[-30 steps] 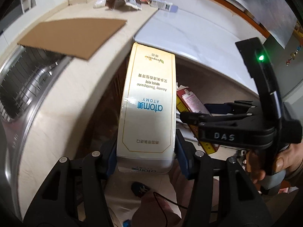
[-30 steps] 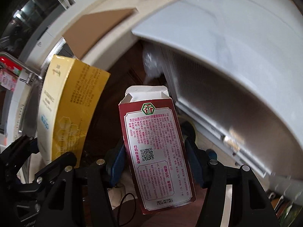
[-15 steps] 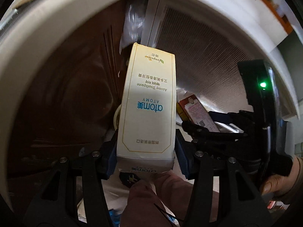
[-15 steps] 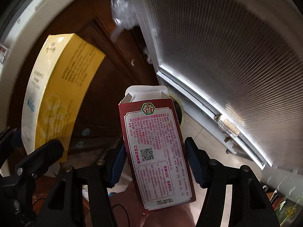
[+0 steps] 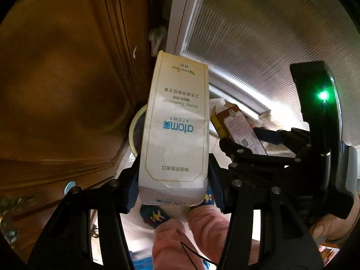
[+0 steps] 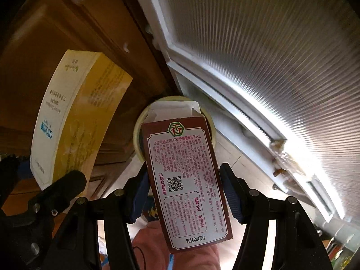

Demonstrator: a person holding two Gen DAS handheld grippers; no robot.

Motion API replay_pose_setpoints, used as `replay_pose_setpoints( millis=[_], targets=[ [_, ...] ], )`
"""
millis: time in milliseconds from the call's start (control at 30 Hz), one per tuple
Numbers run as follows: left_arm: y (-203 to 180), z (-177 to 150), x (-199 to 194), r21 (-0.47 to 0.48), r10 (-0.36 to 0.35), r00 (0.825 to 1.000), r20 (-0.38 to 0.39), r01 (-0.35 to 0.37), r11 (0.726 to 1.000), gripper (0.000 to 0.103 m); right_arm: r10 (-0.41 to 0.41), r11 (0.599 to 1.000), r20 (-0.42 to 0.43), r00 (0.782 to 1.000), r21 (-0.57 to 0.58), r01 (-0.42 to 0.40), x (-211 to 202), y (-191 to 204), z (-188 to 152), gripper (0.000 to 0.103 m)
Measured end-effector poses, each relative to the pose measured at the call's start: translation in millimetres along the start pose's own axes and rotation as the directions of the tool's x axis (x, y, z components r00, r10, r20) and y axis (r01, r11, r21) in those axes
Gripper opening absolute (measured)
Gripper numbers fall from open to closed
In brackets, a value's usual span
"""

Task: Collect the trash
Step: 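Carry both boxes down to the floor bin and open both grippers, then raise both tools back toward the counter items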

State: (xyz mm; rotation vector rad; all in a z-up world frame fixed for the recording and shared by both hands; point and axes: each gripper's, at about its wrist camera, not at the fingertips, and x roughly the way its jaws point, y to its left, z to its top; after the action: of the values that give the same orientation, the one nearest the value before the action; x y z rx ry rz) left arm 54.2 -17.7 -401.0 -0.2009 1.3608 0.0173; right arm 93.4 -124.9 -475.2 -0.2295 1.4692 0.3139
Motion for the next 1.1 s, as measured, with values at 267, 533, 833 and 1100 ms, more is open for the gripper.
replay_pose_setpoints(
  millis=[267,533,833,1100],
  targets=[
    [9.6,13.0,51.2,0.023,0.041,0.998,-0.050,-0.039,0.999,0.053,0.047,0.999,-0.014,0.999,0.028,-0.047,55.2,-11.9,16.4,0.063],
    [30.7,14.7,55.2,0.016,0.077,0.996,-0.054,-0.076,0.997,0.072,0.106,0.993,0.005,0.994,0.051,-0.106,68.0,-15.4,31.7,0.068],
    [30.1,13.0,46.0,-0.001,0.083,0.996,-0.040,-0.083,0.997,0.072,0.113,0.993,-0.008,0.994,0.048,-0.112,66.5,-18.3,23.3,0.070],
    [23.6,11.9,4.3,-0.036,0.072,0.997,-0.018,-0.073,0.997,0.072,0.129,0.991,-0.010,0.992,0.039,-0.129,26.9,-10.0,4.1,0.070]
  ],
)
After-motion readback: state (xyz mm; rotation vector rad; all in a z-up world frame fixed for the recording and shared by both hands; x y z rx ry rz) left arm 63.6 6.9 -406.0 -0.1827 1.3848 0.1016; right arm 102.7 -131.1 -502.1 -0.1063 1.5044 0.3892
